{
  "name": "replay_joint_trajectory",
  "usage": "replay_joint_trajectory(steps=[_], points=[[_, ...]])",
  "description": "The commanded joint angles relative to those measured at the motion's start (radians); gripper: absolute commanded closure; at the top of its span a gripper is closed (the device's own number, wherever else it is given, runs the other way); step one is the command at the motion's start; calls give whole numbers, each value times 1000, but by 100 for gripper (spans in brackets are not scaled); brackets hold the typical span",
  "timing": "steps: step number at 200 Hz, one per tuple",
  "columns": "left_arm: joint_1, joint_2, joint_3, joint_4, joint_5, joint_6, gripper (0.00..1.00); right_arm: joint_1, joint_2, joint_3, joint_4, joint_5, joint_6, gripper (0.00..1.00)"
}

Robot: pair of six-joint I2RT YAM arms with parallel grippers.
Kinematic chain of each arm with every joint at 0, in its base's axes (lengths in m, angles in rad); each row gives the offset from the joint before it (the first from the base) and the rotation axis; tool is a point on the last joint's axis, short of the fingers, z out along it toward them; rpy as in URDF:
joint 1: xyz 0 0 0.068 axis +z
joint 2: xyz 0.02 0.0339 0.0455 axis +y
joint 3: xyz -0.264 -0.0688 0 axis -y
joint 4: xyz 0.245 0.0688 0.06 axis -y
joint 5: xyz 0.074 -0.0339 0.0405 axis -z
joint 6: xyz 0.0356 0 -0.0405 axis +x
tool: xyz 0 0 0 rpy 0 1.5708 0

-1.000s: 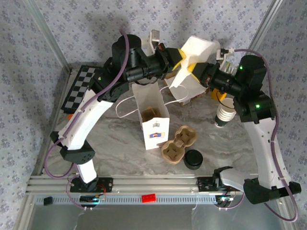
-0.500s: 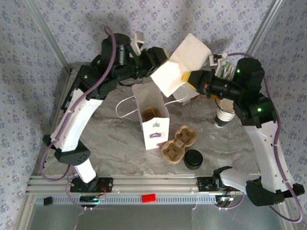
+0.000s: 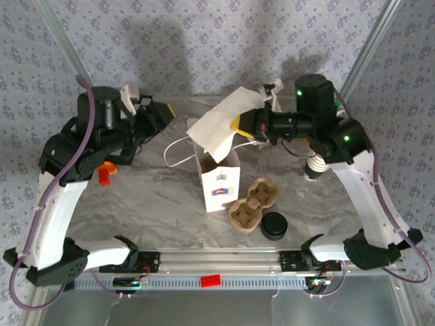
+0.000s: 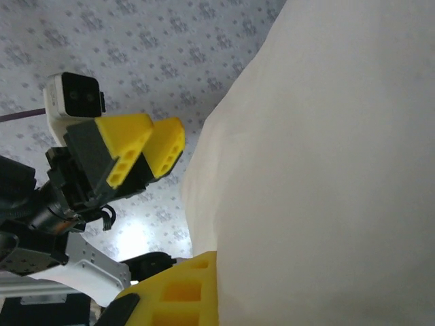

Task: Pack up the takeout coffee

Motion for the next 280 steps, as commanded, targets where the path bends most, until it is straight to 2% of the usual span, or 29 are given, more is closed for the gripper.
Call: replay_joint_trajectory(steps=[1, 21, 36, 88, 125, 145, 171, 202, 246, 280], points=[[6, -28, -82, -2, -11, -4, 54, 15, 102, 160, -258, 19, -179, 100], [5, -37, -121, 3, 0, -8, 54, 18, 207, 321, -445, 37, -335, 100], [5, -26, -122, -11, 7, -5, 56, 27, 254, 397, -522, 100, -413, 100], [0, -7, -183, 21, 15, -7, 57, 103, 337, 473, -532, 261, -524, 100], [0, 10, -181, 26, 21, 8, 57, 146, 401, 548, -633, 429, -629, 100], [1, 20, -176, 20, 28, 15, 57, 152, 419, 581, -628, 437, -647, 100], [0, 31, -177, 24, 25, 13, 57, 183, 435, 575, -623, 465, -672, 100], [1, 30, -193, 38, 24, 8, 58, 238, 437, 524, -649, 593, -720, 100], [3, 27, -199, 36, 16, 11, 57, 300, 457, 500, -687, 689, -772, 100], [2, 27, -207, 41, 18, 6, 57, 315, 457, 478, -667, 735, -797, 100]])
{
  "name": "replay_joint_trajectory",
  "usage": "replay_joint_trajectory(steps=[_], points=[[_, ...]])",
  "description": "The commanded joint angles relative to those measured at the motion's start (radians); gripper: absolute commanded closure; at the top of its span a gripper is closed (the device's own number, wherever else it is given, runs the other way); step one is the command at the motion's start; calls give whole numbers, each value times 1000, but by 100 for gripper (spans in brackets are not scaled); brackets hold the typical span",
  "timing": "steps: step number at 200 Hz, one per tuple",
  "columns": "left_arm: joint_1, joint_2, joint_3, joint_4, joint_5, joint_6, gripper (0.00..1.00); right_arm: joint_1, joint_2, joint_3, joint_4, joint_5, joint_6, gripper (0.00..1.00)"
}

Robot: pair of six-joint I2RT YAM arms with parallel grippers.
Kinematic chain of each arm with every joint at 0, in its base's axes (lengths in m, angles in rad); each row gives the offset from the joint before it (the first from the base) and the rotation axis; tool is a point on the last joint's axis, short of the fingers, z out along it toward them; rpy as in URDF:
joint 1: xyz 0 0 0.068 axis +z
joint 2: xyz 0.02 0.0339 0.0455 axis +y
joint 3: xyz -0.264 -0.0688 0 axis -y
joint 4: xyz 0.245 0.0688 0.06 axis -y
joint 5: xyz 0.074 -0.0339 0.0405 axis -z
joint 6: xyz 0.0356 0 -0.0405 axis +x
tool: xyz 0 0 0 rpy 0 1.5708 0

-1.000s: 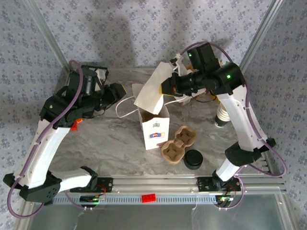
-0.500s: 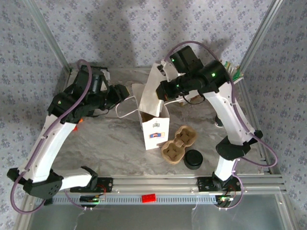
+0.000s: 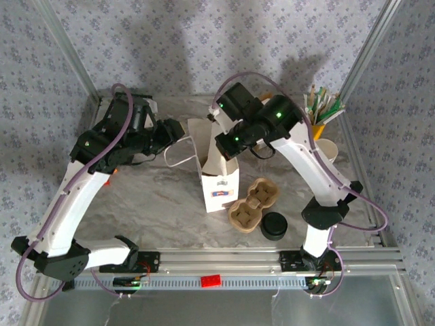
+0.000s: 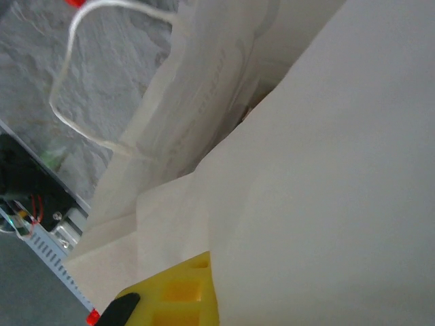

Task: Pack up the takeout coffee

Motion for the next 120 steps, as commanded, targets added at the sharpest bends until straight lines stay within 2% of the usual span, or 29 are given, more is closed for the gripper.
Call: replay_joint_trajectory(steps=[1, 10, 39, 46, 54, 59, 80, 89, 120], points=[[3, -6, -10, 12, 6, 9, 57, 11, 11, -2, -23, 78, -53, 100], [4, -7, -12, 16, 6, 7, 57, 16, 20, 5, -23, 80, -65, 100], [3, -9, -6, 19, 5, 7, 57, 42, 61, 46, -69, 82, -86, 91], [4, -9, -7, 19, 3, 7, 57, 47, 56, 50, -67, 85, -84, 84], [3, -9, -7, 20, 3, 7, 57, 47, 51, 66, -64, 76, -79, 71], [3, -9, -6, 19, 4, 7, 57, 47, 50, 84, -67, 65, -79, 67], [4, -9, 3, 18, 0, 9, 57, 30, 52, 159, -72, 53, -62, 64], [3, -7, 8, 15, -2, 12, 57, 16, 48, 171, -63, 32, -41, 58], [6, 2, 24, 11, -7, 18, 57, -17, 40, 146, -3, -22, 49, 52]])
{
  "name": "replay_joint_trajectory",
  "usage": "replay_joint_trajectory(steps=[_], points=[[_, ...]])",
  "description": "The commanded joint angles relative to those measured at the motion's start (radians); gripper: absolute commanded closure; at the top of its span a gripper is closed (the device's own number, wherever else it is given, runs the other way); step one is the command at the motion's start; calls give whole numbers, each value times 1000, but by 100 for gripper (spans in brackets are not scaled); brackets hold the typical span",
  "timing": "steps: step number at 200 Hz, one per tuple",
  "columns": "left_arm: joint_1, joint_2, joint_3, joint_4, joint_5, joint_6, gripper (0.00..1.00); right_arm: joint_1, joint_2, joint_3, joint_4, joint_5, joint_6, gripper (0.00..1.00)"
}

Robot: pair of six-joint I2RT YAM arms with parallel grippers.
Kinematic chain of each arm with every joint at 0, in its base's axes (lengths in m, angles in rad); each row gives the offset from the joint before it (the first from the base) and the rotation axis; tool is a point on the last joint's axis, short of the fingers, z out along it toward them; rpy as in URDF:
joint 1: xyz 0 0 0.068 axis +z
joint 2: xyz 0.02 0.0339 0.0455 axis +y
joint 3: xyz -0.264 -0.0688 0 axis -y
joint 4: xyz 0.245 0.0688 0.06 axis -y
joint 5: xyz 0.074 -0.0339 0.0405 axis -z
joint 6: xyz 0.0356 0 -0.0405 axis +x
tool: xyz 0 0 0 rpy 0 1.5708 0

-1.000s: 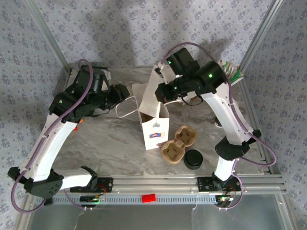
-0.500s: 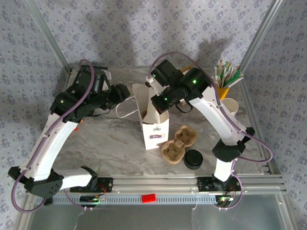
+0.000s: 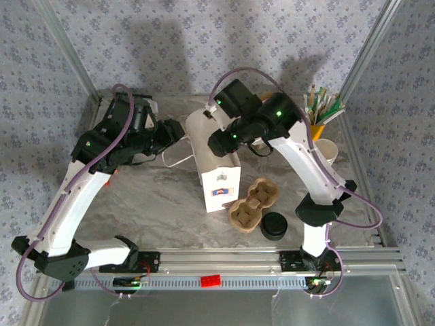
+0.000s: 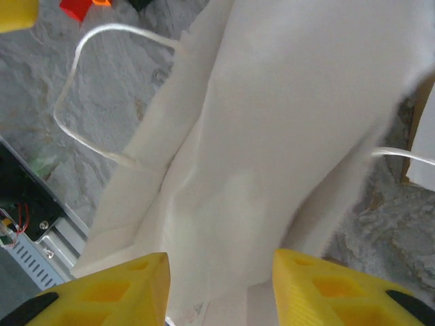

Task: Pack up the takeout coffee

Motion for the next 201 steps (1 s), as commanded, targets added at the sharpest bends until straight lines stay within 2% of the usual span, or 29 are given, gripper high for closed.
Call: replay_joint_trajectory(steps=[1, 19, 34, 48, 66, 99, 123, 151, 179, 201], points=[[6, 2, 31, 5, -7, 18, 57, -19, -14, 5, 25, -48, 73, 52], [7, 2, 34, 3, -14, 20, 57, -17, 9, 0, 46, -64, 94, 47], [7, 2, 38, 0, -16, 22, 57, -17, 33, 2, 46, -55, 108, 47], [9, 0, 35, -2, -22, 22, 57, -19, 55, 4, 59, -55, 115, 49], [12, -4, 32, -4, -30, 20, 57, -17, 90, 44, 51, -46, 116, 59], [13, 1, 57, -11, -15, 40, 57, -59, 69, 102, 49, -91, 173, 60], [14, 24, 93, -7, 6, 78, 57, -151, -18, 70, 72, -137, 252, 59], [7, 69, 162, -12, 21, 121, 57, -321, -168, -99, 185, -260, 310, 56], [-5, 145, 256, -29, 43, 163, 56, -487, -269, -299, 263, -310, 264, 54], [-9, 198, 329, -32, 52, 211, 55, -574, -284, -432, 315, -327, 207, 51]])
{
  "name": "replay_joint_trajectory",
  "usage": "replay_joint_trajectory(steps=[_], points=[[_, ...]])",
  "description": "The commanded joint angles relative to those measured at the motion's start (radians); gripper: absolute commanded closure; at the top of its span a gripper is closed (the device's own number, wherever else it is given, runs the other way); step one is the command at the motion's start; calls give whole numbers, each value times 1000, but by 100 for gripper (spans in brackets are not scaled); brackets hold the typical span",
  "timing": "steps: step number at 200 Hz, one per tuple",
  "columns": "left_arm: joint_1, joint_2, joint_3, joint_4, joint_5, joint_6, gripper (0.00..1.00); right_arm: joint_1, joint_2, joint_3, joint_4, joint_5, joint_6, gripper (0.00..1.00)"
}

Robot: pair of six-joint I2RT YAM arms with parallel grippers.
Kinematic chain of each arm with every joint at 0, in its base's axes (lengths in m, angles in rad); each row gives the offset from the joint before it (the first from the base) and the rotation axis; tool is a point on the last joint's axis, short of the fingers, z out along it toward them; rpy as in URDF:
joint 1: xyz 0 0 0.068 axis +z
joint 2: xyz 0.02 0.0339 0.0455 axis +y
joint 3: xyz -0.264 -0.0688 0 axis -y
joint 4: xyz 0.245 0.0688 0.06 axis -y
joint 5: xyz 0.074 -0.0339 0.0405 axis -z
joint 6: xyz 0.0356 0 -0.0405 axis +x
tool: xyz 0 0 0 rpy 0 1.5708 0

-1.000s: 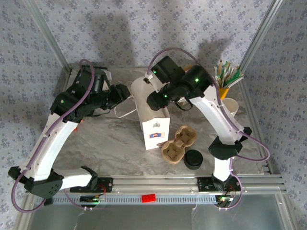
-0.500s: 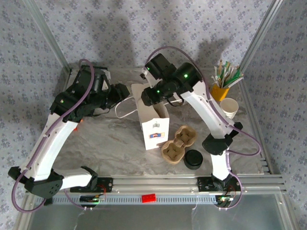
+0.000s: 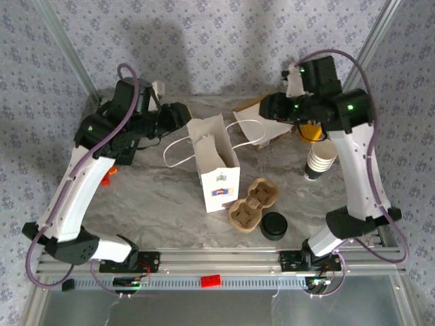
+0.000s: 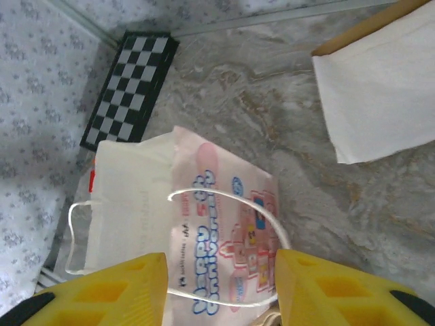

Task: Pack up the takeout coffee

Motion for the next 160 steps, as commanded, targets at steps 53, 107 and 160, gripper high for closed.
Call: replay_joint_trajectory(steps=[53, 107, 160], points=[[43, 76, 140, -40, 13, 184, 54, -179, 118, -293, 187, -33, -130, 42], [128, -32, -6, -50, -19, 215, 52, -152, 289, -321, 211, 105, -258, 37], [186, -140, -153, -39, -45, 194, 51, -53, 449, -290, 212, 210, -310, 35]])
